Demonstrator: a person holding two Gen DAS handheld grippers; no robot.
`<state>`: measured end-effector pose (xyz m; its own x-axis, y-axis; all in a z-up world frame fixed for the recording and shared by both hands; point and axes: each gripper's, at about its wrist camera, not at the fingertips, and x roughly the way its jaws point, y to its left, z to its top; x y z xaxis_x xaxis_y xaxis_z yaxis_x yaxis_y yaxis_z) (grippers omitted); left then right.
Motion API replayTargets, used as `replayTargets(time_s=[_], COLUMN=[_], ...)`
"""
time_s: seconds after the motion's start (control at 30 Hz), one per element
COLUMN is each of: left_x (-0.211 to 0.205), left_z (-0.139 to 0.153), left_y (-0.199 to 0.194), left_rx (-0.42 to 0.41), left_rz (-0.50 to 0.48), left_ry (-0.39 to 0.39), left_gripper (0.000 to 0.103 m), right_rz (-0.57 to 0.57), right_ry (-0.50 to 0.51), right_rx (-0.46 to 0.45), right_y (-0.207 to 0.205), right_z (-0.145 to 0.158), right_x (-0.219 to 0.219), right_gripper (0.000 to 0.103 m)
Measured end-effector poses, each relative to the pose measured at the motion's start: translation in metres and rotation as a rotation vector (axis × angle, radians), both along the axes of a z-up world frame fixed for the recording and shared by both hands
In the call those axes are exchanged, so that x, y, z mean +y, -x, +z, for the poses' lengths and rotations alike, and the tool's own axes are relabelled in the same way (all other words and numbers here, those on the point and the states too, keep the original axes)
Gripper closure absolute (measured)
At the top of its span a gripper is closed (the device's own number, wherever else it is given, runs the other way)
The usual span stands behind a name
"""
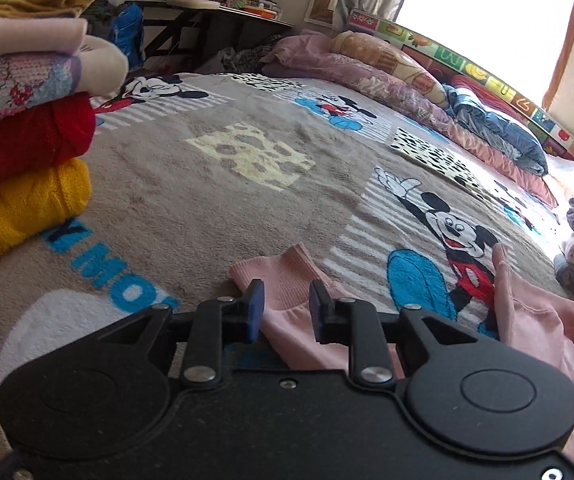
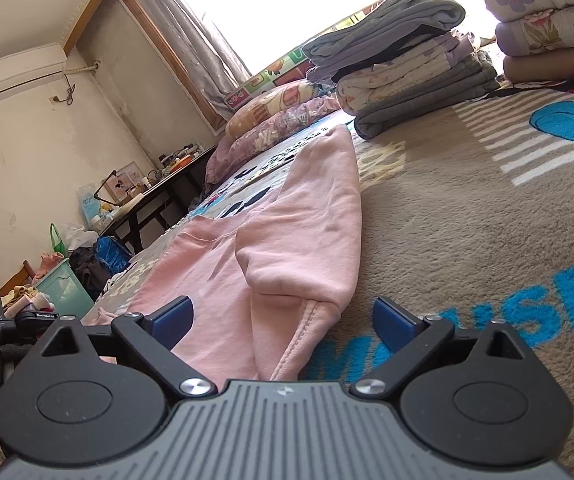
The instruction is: Fold clothes
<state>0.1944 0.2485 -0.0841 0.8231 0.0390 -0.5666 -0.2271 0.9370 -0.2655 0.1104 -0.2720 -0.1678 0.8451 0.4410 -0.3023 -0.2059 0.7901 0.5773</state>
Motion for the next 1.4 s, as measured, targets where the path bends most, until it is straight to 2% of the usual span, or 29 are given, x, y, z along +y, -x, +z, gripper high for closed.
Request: replayTargets(time_s=[0.1,0.17,0.23,0.27,0.33,0.4,0.5,0.6,0.67,0.8,0.97,1.13,1.27,1.33,1.4], left_x=[-0.029,-0.047,-0.05,-0.051,-0.05,-0.06,-0.096,-0.134,-0.159,-0.188,-0.172,-0.168,-0.185,-0.189,-0.183], left_z=[0.001,-0.006,-0.021,-0.027,-0.019,-0.005,0.013,0.019,0.015,0.001,-0.014,0.007,0.012,0.005,-0.009], left_y=[-0.003,-0.006,-0.018,-0.023,-0.021,-0.016,-0.015,-0.021,-0.03,-0.05,-0.097,-0.113,-0.132,-0.145,-0.166], left_rx=[0.003,0.027,0.138,0.188,0.151,0.09,0.031,-0.001,0.012,0.044,0.164,0.119,0.114,0.142,0.203], left_rz=[-0.143,-0.218,-0.162,-0.135,-0.109,-0.133,-0.246,-0.396,-0.476,-0.577,-0.475,-0.479,-0.541,-0.554,-0.515], left_ry=[-0.05,-0.116,-0.183,-0.213,-0.18,-0.184,-0.228,-0.232,-0.236,-0.255,-0.205,-0.146,-0.18,-0.185,-0.202], left_gripper=[0.082,0.071,0.06,0.061,0.068,0.068,0.068,0.068,0.068,0.069,0.071,0.071,0.071,0.071,0.071], right_rz=[0.0,0.001,0.001,0.001,0.001,0.001,0.001,0.003,0.004,0.004,0.005,0.009,0.011,0.012,0.013], right_ry=[-0.001,-0.003,-0.003,-0.003,-0.004,-0.005,-0.007,-0.008,-0.01,-0.011,-0.013,-0.016,-0.016,-0.016,-0.016], right_rx=[-0.001,-0.001,-0.001,-0.001,-0.001,-0.001,-0.003,-0.002,-0.003,-0.002,-0.002,-0.004,-0.004,-0.004,-0.005], right_y=[0.001,0.001,0.002,0.002,0.002,0.002,0.002,0.002,0.002,0.002,0.003,0.003,0.002,0.002,0.002], right_z=[0.0,0.0,0.0,0.0,0.001,0.001,0.001,0.0,0.0,0.0,0.0,-0.001,0.0,0.0,0.0], right_x=[0.001,0.001,0.001,0.001,0.001,0.001,0.0,0.001,0.0,0.0,0.0,0.0,0.0,0.0,0.001], right_gripper=[0.007,0.007,0.007,0.007,0.007,0.007,0.006,0.006,0.006,0.006,0.006,0.005,0.004,0.004,0.004])
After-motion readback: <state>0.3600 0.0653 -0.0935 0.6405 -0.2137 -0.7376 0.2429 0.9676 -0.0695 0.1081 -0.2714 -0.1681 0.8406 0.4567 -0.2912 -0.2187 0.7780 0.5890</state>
